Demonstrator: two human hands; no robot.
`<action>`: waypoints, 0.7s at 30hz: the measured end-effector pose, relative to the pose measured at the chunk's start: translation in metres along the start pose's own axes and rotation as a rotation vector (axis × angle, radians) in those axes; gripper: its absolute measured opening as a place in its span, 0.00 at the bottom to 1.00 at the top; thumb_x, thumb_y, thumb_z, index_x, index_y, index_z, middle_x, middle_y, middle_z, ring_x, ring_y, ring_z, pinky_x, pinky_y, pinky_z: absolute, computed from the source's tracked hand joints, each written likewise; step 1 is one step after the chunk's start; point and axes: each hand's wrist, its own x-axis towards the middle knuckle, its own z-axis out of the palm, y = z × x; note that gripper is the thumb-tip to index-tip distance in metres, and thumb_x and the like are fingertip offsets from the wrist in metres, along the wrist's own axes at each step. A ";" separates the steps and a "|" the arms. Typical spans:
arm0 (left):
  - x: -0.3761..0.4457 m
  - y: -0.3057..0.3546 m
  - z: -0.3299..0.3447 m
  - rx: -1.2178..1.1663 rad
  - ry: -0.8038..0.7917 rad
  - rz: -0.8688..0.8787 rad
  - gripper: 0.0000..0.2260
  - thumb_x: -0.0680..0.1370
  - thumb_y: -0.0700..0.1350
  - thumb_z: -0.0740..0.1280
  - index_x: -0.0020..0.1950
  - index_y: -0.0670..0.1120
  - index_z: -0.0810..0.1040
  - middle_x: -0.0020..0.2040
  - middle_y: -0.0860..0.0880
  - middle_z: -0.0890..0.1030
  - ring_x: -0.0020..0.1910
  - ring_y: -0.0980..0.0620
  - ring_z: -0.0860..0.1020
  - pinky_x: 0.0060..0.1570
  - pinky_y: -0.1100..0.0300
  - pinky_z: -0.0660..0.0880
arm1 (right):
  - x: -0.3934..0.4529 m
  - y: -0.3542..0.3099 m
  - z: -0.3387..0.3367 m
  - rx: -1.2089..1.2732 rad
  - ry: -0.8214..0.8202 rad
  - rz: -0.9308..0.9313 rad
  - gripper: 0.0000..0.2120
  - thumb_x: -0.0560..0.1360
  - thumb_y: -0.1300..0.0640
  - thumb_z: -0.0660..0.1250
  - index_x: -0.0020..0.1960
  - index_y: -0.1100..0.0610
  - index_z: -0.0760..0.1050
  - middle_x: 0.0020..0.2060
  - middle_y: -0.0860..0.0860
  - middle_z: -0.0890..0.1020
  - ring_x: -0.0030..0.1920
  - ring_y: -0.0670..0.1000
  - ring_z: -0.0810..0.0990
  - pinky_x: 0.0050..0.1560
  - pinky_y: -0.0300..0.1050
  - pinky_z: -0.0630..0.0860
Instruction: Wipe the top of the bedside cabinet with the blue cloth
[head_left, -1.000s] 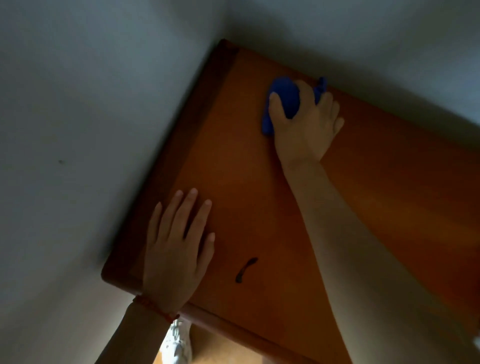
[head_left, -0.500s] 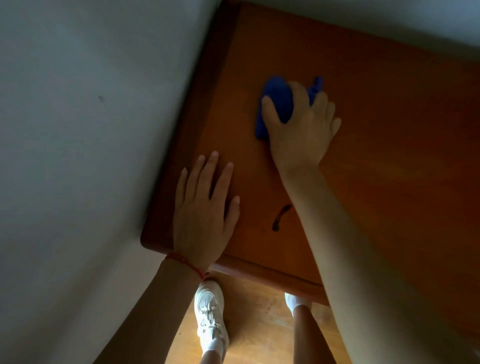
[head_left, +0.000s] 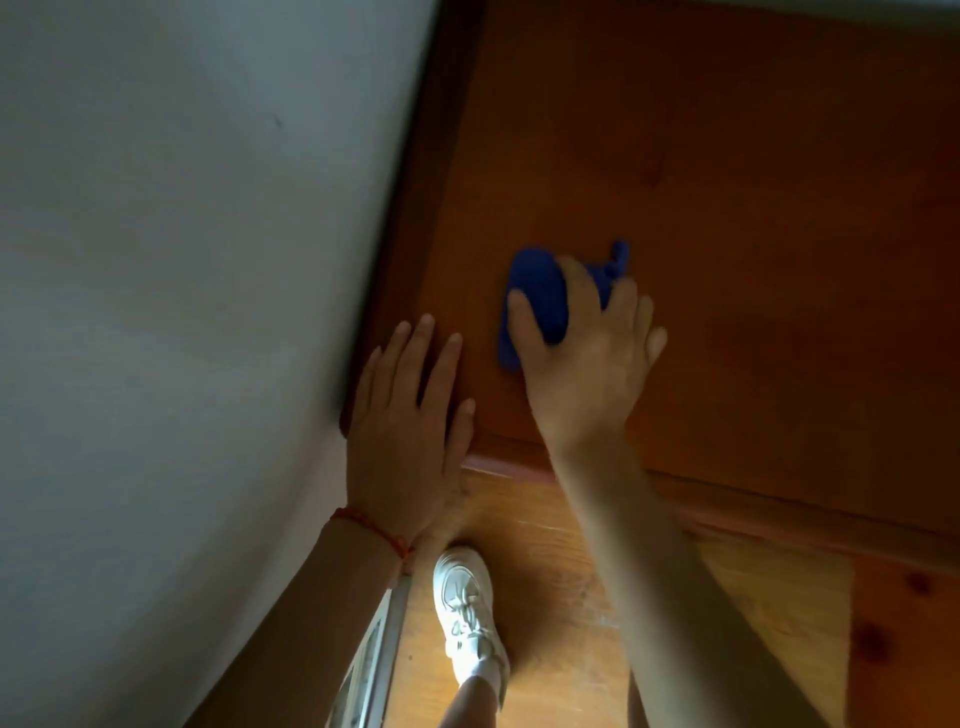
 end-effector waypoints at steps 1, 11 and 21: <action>0.000 -0.001 0.000 0.011 -0.002 0.010 0.19 0.82 0.51 0.50 0.69 0.42 0.64 0.68 0.36 0.69 0.68 0.41 0.62 0.68 0.49 0.55 | -0.024 0.001 -0.007 0.004 -0.006 -0.010 0.22 0.73 0.40 0.60 0.56 0.55 0.76 0.43 0.57 0.78 0.40 0.56 0.74 0.42 0.47 0.63; -0.001 0.000 0.001 -0.003 0.035 -0.013 0.19 0.79 0.46 0.55 0.67 0.38 0.70 0.67 0.36 0.70 0.67 0.41 0.63 0.65 0.46 0.60 | -0.009 -0.007 0.001 -0.031 -0.048 -0.008 0.24 0.72 0.39 0.58 0.57 0.54 0.75 0.43 0.57 0.78 0.41 0.57 0.74 0.43 0.48 0.64; -0.027 -0.002 -0.006 -0.017 0.064 -0.208 0.20 0.78 0.46 0.56 0.66 0.36 0.71 0.67 0.34 0.70 0.66 0.37 0.66 0.62 0.42 0.65 | -0.034 -0.014 -0.007 0.001 -0.118 -0.138 0.23 0.71 0.39 0.58 0.54 0.55 0.77 0.42 0.57 0.78 0.41 0.57 0.74 0.44 0.46 0.58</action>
